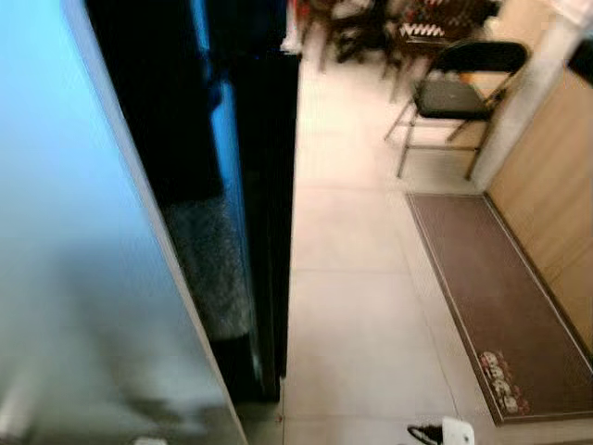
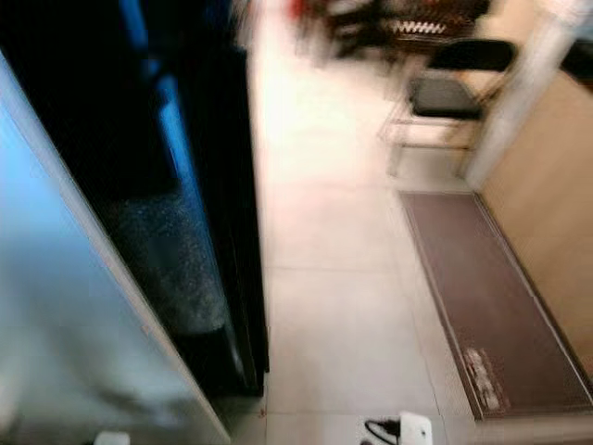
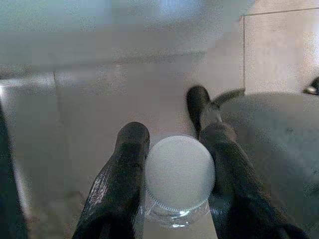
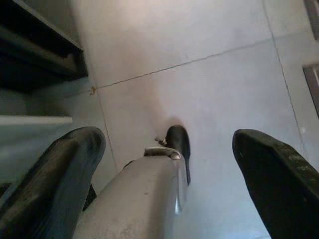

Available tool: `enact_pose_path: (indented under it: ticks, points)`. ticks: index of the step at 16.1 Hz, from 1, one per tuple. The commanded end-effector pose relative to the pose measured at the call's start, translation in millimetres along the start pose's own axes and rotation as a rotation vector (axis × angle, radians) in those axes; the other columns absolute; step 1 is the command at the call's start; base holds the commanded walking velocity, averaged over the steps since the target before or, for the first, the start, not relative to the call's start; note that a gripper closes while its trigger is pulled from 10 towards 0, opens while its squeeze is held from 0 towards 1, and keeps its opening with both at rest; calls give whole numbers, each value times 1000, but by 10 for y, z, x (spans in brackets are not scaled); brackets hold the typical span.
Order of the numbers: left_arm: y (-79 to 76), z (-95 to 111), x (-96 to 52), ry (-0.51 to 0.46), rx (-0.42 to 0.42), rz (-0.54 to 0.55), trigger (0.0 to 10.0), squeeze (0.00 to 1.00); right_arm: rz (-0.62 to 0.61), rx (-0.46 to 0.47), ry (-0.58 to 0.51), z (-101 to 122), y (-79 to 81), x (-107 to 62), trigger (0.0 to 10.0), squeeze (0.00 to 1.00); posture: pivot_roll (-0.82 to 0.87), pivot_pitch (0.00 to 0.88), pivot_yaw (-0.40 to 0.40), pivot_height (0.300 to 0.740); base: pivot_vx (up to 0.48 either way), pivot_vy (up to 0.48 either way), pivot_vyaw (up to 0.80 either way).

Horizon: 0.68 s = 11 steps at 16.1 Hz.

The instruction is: Restocking fridge

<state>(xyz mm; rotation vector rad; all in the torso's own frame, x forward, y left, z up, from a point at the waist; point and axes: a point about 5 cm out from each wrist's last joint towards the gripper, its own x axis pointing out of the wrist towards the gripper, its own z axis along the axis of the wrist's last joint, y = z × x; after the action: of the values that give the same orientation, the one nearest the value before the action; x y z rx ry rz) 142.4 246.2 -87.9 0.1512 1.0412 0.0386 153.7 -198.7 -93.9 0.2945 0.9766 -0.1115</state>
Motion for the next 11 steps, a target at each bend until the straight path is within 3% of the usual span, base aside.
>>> enact_pose_path:
  ticks: [1, 4, 7, 11]
  points:
    - [-38, 45, 14, -9, -11, -7, 10000, 0, -24, 5, 5, -21, -73, -21, 10000, 0, 52, 76, -21, 740, 0, 326, -788]
    - [-38, 45, 14, -9, -11, -7, 10000, 0, -24, 5, 5, -21, -73, -21, 10000, 0, 52, 76, -21, 740, 0, 326, -788]
    - [-31, 31, 14, 3, -18, 7, 10000, 0, 1, -22, -3, -8, -59, -20, 10000, 0, 35, 65, -17, 740, 0, 255, 800]
    - [-26, 32, 12, -2, -12, 6, 10000, 0, 9, -18, 6, -20, -51, -19, 10000, 0, 38, 67, -16, 740, 0, 416, 0]
